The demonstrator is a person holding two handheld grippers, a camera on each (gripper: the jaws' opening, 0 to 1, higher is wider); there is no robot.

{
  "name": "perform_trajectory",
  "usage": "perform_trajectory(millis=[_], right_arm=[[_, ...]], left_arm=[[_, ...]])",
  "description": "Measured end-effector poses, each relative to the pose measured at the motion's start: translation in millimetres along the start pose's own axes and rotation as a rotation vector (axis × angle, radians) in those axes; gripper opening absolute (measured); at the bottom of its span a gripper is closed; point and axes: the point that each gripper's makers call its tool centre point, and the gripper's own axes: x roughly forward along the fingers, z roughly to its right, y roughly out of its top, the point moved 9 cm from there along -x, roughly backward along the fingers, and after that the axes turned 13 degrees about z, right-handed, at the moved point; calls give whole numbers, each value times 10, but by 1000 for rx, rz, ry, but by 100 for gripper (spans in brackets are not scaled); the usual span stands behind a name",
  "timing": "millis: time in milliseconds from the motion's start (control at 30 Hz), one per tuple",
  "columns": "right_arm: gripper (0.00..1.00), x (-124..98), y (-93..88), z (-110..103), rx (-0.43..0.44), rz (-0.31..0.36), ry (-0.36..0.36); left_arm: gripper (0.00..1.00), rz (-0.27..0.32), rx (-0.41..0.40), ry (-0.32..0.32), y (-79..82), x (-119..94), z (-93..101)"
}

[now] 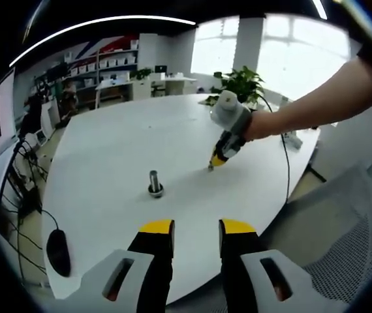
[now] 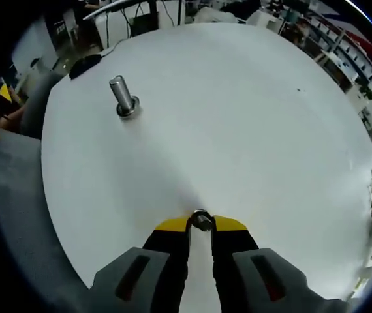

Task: Place the washer onto the threaded stud by aligning its center hole with the stud, sliding it down to the base, and recovering from edge contact or off-axis alignment until the washer reaches the visible bottom stop.

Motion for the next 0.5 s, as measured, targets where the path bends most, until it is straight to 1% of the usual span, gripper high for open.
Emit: perform_trajectory(millis=[200,333,433,500], right_arm=[[14,46,-40,-11,-1,-14,3],[14,36,-28,-7,-2,-9,3],[14,41,-34,-4,-2,-12,8],[14,31,-37,-16,-6,-9,7]], left_arm=[[25,-4,-1,-2,-7,3,2],[25,-5,-2,-4,-8,2,3],[26,20,-12,-11,23,-5,12],[26,22,-11,-9,24,-3,10]])
